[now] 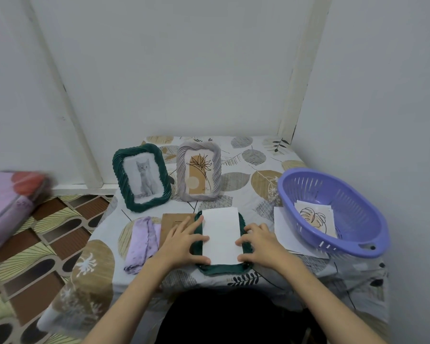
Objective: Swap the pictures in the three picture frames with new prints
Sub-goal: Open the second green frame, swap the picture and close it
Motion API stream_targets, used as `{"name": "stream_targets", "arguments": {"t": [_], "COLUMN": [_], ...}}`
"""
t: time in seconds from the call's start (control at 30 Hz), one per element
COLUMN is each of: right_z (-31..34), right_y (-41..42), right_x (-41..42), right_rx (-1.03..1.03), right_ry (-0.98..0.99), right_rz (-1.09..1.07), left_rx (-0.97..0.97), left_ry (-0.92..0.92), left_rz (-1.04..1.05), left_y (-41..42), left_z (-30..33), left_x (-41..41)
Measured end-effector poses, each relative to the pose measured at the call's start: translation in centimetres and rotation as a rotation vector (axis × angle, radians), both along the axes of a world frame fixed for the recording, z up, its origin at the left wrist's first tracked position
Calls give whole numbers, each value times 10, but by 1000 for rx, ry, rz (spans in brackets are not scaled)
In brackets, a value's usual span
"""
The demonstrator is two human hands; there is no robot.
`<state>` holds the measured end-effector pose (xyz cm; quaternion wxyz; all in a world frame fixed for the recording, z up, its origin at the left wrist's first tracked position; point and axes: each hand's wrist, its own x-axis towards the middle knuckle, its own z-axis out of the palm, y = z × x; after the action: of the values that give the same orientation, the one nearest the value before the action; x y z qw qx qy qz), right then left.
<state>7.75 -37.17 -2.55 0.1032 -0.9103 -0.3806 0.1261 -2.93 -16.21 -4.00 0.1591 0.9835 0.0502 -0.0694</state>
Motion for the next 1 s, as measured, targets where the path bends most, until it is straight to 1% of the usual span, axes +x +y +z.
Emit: {"name": "stream_targets", "arguments": {"t": [0.07, 0.17, 0.23, 0.37, 0.5, 0.7, 1.0], "right_z": [1, -1, -4, -14, -17, -14, -16], "right_y": [5, 13, 17, 20, 19, 19, 20], "right_x": [-2, -4, -4, -1, 2, 5, 5], "right_rx": [3, 19, -17, -100, -72, -60, -72], "right_ry": [-50, -86, -57, 7, 47, 113, 122], "right_rz": [-6, -2, 6, 29, 24, 32, 9], "left_rx": [-9, -111, -122, -70, -90, -152, -109], "left_ry": [25, 74, 93, 112, 143, 95, 123], "left_rz": [11, 38, 36, 20, 20, 32, 8], "left_y": [-2, 0, 1, 1, 2, 5, 8], "left_z": [0, 1, 4, 7, 7, 4, 3], "left_x": [2, 7, 9, 13, 12, 10, 13]}}
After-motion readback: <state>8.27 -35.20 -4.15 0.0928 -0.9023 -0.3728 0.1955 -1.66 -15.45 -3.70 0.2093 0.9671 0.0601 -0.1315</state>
